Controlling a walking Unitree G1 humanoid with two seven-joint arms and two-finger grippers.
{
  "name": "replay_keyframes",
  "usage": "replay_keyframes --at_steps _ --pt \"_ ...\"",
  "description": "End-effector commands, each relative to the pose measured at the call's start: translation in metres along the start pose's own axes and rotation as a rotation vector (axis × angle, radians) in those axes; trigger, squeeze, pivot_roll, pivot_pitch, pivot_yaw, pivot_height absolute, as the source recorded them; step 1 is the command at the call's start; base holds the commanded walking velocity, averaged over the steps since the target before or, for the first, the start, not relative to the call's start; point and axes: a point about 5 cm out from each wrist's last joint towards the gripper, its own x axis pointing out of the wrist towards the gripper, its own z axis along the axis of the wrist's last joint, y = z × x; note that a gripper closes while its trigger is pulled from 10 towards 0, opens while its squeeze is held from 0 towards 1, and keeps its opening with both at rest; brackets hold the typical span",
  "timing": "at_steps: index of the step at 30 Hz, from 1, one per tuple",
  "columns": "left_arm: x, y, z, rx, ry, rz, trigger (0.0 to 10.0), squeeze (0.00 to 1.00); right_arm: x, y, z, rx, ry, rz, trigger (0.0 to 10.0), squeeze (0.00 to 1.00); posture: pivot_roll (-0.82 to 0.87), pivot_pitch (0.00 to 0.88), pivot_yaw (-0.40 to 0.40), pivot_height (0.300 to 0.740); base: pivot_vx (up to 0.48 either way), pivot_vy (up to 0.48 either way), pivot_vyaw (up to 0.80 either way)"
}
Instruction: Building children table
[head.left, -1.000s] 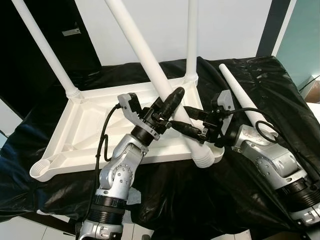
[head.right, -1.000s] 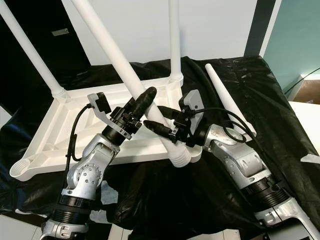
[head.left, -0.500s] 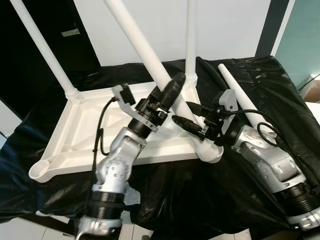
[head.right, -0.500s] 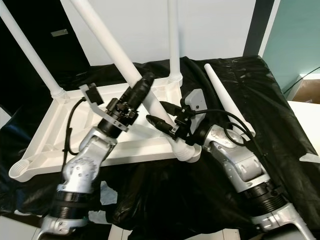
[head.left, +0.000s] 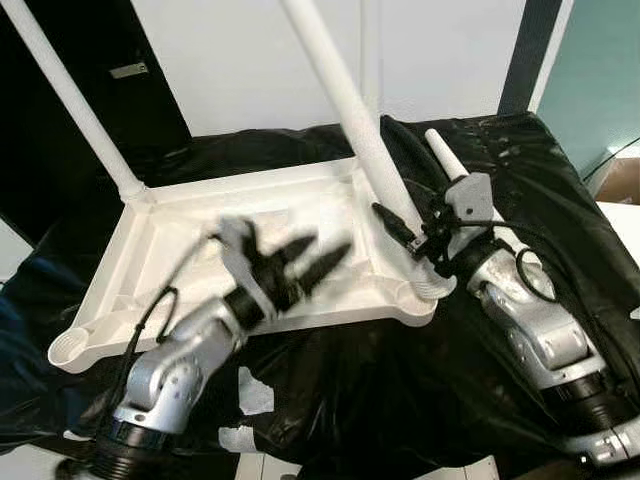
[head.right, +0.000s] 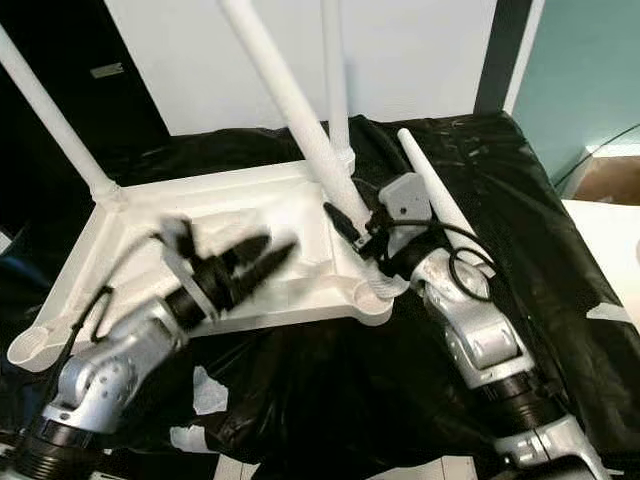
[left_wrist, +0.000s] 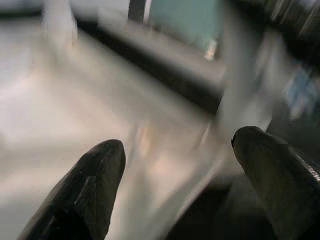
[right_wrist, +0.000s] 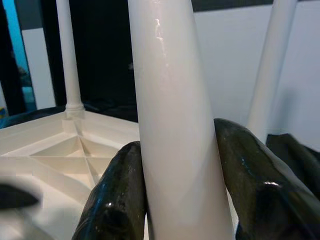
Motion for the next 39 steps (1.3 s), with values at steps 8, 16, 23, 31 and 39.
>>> replay_keyframes --at_steps 8,16,23,31,39 --pt "-0.006 -0.022 -0.035 0.107 0.257 -0.467 10.0 0.00 -0.001 0.014 -0.003 -0.032 -0.058 0.008 0.0 0.00 -0.08 0.000 0.126 0.740 0.000 0.000 0.00" --pt "0.001 -0.017 -0.048 0.190 0.354 -0.396 10.0 0.00 0.005 0.031 0.002 -0.082 -0.137 0.074 0.0 0.00 -0.08 0.000 0.127 0.740 0.000 0.000 0.00" --pt "0.007 -0.024 -0.050 0.192 0.357 -0.436 0.0 0.00 0.001 0.036 -0.001 -0.107 -0.145 0.115 0.0 0.00 -0.06 0.000 0.123 0.740 0.000 0.000 0.00" --pt "0.015 -0.029 -0.045 0.277 0.367 -0.480 10.0 0.00 -0.020 0.027 -0.015 -0.136 -0.087 0.059 0.0 0.00 -0.06 0.000 0.126 0.740 0.000 0.000 0.00" --pt "0.026 -0.025 -0.044 0.316 0.369 -0.481 10.0 0.00 -0.032 0.031 -0.029 -0.159 -0.033 0.052 10.0 0.00 -0.09 0.000 0.148 0.740 0.000 0.000 0.00"
